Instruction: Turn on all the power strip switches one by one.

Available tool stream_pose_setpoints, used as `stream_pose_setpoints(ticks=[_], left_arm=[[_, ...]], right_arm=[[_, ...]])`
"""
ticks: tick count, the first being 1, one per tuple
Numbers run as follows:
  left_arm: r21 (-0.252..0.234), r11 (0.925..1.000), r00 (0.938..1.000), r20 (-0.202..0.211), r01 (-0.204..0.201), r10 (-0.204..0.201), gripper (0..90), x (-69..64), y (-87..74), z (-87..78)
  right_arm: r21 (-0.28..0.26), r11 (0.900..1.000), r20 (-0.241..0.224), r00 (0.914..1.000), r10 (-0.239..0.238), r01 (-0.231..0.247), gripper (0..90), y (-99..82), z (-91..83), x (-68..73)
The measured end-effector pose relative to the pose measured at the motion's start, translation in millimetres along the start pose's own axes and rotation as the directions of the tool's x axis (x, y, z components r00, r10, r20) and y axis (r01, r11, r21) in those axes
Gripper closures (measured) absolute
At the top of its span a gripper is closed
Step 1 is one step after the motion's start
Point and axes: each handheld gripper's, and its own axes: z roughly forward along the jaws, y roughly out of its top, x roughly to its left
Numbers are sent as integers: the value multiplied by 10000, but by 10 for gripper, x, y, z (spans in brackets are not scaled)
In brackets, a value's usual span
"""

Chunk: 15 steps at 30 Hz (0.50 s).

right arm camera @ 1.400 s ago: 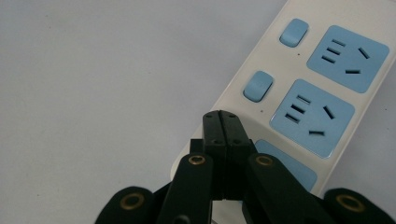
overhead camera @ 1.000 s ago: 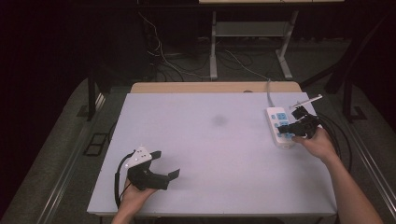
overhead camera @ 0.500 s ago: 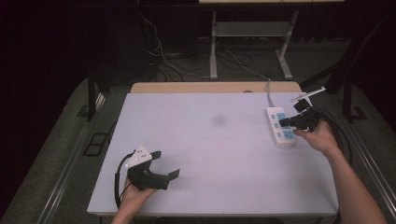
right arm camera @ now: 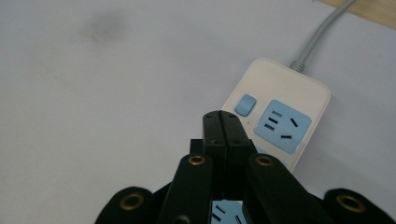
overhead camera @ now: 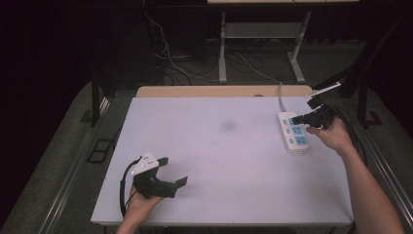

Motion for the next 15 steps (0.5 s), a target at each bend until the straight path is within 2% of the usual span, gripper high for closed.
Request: stream_pose_setpoints(ticks=[4, 15], left_arm=[[-3, 10000, 10000, -25, -9, 9, 0, 7, 1, -4], [-22, 10000, 10000, -39, -39, 39, 0, 8, 1, -15]], right_arm=[[69, 9998, 5, 9999, 166, -166, 900, -1, 65, -36], [225, 9996, 103, 9998, 185, -187, 900, 1, 175, -48]])
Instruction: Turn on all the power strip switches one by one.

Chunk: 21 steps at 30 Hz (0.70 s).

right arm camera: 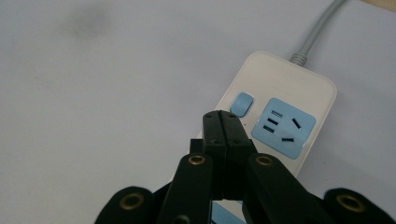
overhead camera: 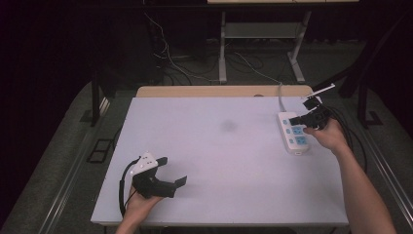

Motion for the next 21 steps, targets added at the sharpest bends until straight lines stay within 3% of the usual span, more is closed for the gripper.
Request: stream_pose_setpoints(ticks=[21], left_arm=[[-52, 10000, 10000, -38, 34, -34, 0, 9, 0, -20]], right_arm=[[383, 9992, -95, 9999, 102, -99, 900, -86, 193, -12]])
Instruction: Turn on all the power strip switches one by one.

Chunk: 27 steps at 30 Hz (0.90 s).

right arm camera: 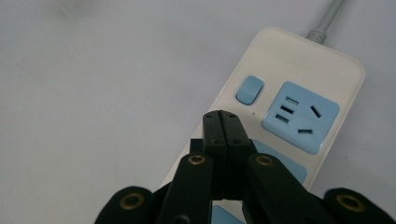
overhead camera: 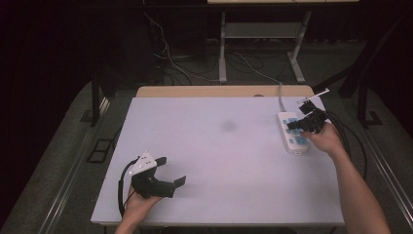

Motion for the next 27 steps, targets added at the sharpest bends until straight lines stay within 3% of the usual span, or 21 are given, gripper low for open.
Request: stream_pose_setpoints(ticks=[7, 13, 27], left_arm=[[-4, 10000, 10000, -37, 3, -3, 0, 4, 2, 2], [30, 10000, 10000, 2, -13, 13, 0, -1, -1, 5], [114, 9999, 9999, 24, -113, 112, 0, -6, -2, 22]], right_arm=[[49, 9999, 11, 9999, 108, -108, 900, -2, 48, 7], [176, 9997, 290, 9994, -166, 161, 900, 6, 60, 48], [-235, 9997, 197, 9998, -36, 41, 900, -60, 78, 35]])
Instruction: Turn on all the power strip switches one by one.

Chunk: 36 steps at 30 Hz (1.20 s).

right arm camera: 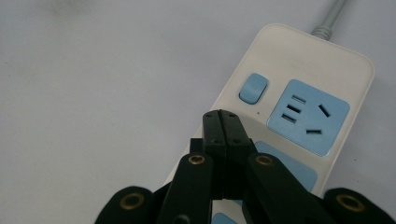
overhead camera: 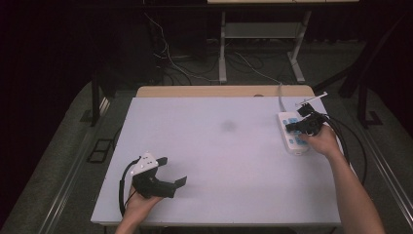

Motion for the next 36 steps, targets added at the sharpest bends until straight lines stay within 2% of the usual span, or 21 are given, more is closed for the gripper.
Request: stream_pose_setpoints(ticks=[6, 10, 14, 23, 28, 33, 36], left_arm=[[8, 10000, 10000, 3, -6, 6, 0, 1, 0, 2], [47, 10000, 10000, 34, -39, 39, 0, -3, -1, 7], [12, 10000, 10000, 20, -49, 49, 0, 7, 1, -1], [29, 10000, 10000, -12, -3, 3, 0, 13, -1, -4], [26, 10000, 10000, -8, 23, -23, 0, 14, -2, -6], [49, 10000, 10000, -25, 57, -57, 0, 24, -6, -9], [29, 9999, 9999, -28, 102, -102, 0, 31, -6, -7]], right_arm=[[234, 9995, 249, 9995, -197, 191, 900, 30, 6, 38], [165, 9997, 212, 9996, -190, 187, 900, 21, 7, 30], [165, 9999, 21, 10000, 42, -42, 900, 15, 15, 4], [202, 9993, 335, 9989, -320, 313, 900, 20, 11, 51], [197, 9998, 194, 9998, -108, 104, 900, 23, 10, 25], [-10, 9981, -210, 9978, 623, -623, 900, 11, 0, -67], [-19, 9974, -299, 9970, 715, -716, 900, 10, -1, -95]])
